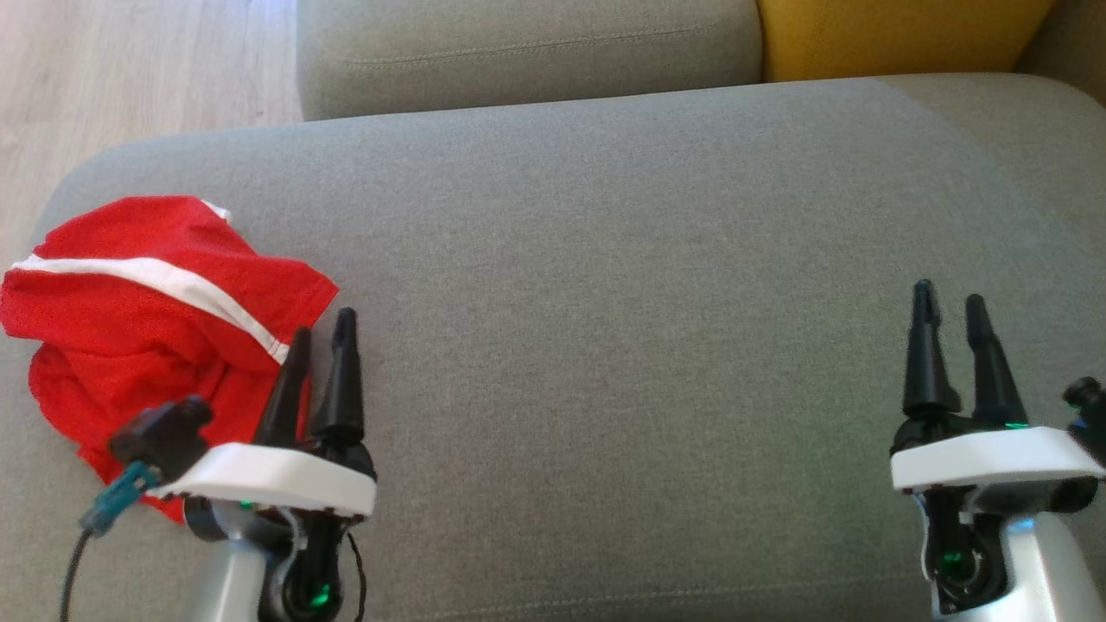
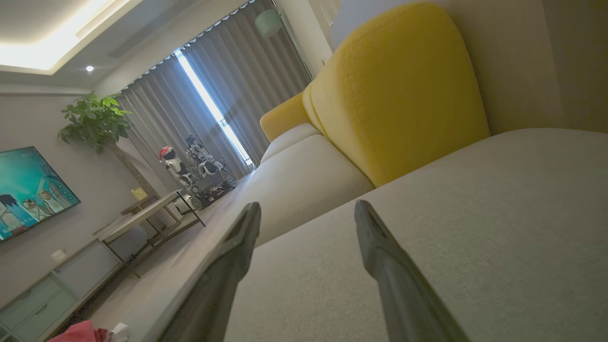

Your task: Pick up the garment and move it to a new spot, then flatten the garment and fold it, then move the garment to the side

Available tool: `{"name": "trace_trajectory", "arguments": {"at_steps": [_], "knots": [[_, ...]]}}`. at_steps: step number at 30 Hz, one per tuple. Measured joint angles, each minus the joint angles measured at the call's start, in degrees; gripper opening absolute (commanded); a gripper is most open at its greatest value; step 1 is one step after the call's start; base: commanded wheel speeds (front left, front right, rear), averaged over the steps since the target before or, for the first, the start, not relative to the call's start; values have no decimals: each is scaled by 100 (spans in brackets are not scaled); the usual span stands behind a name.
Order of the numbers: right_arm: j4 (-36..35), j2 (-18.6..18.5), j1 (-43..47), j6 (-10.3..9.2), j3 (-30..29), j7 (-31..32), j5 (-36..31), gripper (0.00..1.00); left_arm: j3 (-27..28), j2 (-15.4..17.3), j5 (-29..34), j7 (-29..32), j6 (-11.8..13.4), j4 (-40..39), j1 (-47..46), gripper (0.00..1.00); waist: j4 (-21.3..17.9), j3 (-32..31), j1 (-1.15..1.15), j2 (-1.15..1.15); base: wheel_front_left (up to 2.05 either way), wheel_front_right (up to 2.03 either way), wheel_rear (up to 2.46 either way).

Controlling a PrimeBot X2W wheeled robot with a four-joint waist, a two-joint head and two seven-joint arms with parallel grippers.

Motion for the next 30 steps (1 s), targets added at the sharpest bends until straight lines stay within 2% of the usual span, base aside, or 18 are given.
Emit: {"name": "trace_trajectory", "arguments": {"at_steps": [5, 11, 30], "knots": [[9, -1, -2, 0, 13, -59, -459, 100, -223, 86, 544, -75, 132, 15, -69, 100, -17, 26, 0, 0, 0, 0, 0], [-44, -2, -46, 0, 123, -199, -1114, 100, -612, 258, 1190, -174, 539, 48, -152, 100, -21, 45, 0, 0, 0, 0, 0], [-164, -8, -47, 0, 369, -503, -2724, 100, -1699, 754, 2469, -478, 1439, 160, -491, 100, 11, 60, 0, 0, 0, 0, 0]]}}
